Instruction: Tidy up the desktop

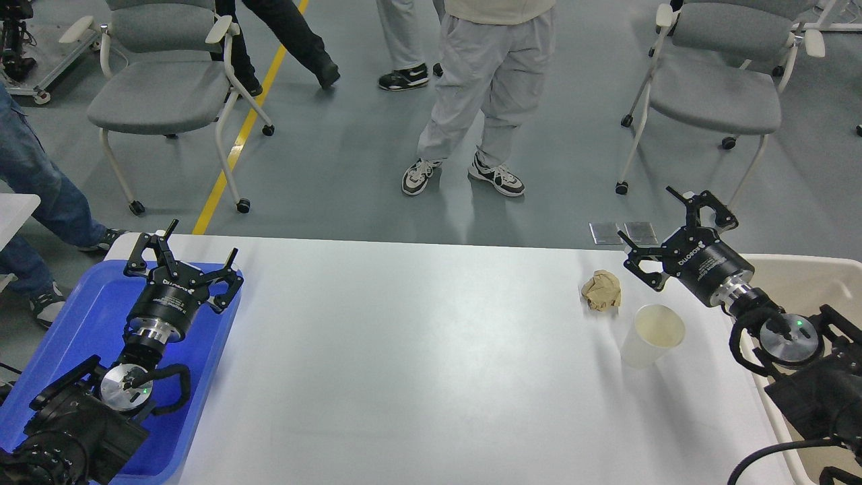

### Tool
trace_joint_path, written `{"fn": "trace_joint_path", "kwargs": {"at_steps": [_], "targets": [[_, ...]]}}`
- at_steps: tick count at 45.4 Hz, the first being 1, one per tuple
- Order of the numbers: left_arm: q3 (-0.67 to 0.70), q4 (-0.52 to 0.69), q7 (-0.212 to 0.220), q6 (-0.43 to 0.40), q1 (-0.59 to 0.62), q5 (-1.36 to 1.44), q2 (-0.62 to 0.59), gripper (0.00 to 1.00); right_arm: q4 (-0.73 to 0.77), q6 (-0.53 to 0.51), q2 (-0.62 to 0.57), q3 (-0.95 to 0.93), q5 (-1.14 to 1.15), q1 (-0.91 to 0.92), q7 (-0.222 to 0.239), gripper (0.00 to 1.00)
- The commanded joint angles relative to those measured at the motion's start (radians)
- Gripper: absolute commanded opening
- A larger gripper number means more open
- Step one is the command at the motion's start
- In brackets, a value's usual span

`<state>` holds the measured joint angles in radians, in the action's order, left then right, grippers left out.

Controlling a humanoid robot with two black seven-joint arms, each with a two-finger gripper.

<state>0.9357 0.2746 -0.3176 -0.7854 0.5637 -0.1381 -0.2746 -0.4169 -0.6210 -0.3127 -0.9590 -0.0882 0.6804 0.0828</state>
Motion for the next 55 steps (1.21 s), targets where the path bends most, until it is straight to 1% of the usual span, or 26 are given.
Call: {"fn": "trace_joint_path", "kwargs": {"at_steps": [1, 4, 14, 28, 38, 42, 48, 55], "targets": [[0.0, 0.0, 0.0, 0.0, 0.001, 0.0, 0.0, 1.0, 0.001, 0.007, -0.002, 0.017, -0.001, 0.01, 0.0, 1.0], [0.0, 0.0, 0.0, 0.0, -0.001, 0.0, 0.0, 1.0, 0.0, 0.01, -0.006, 0.016, -0.001, 0.014, 0.002, 1.0], [0.0, 0.0, 0.0, 0.0, 0.001, 0.0, 0.0, 1.0, -0.003, 0.012, -0.078, 0.034, -0.001, 0.059, 0.011, 1.0], [0.0, 0.0, 0.0, 0.0, 0.001, 0.002, 0.0, 1.0, -0.028, 0.004, -0.216, 0.232, -0.001, 0.165, 0.012, 1.0], [0.0, 0.0, 0.0, 0.0, 0.001, 0.002, 0.0, 1.0, -0.141, 0.006, -0.356, 0.385, -0.001, 0.266, 0.014, 1.0], [0.0, 0.0, 0.0, 0.0, 0.001, 0.002, 0.0, 1.0, -0.204, -0.003, -0.433, 0.514, 0.005, 0.312, 0.012, 1.0], [0.0, 0.0, 0.0, 0.0, 0.001, 0.002, 0.0, 1.0, -0.275, -0.005, -0.517, 0.683, 0.108, 0.366, 0.006, 1.0], [0.0, 0.0, 0.0, 0.0, -0.001, 0.002, 0.0, 1.0, -0.35, -0.006, -0.586, 0.755, 0.304, 0.386, 0.002, 1.0]]}}
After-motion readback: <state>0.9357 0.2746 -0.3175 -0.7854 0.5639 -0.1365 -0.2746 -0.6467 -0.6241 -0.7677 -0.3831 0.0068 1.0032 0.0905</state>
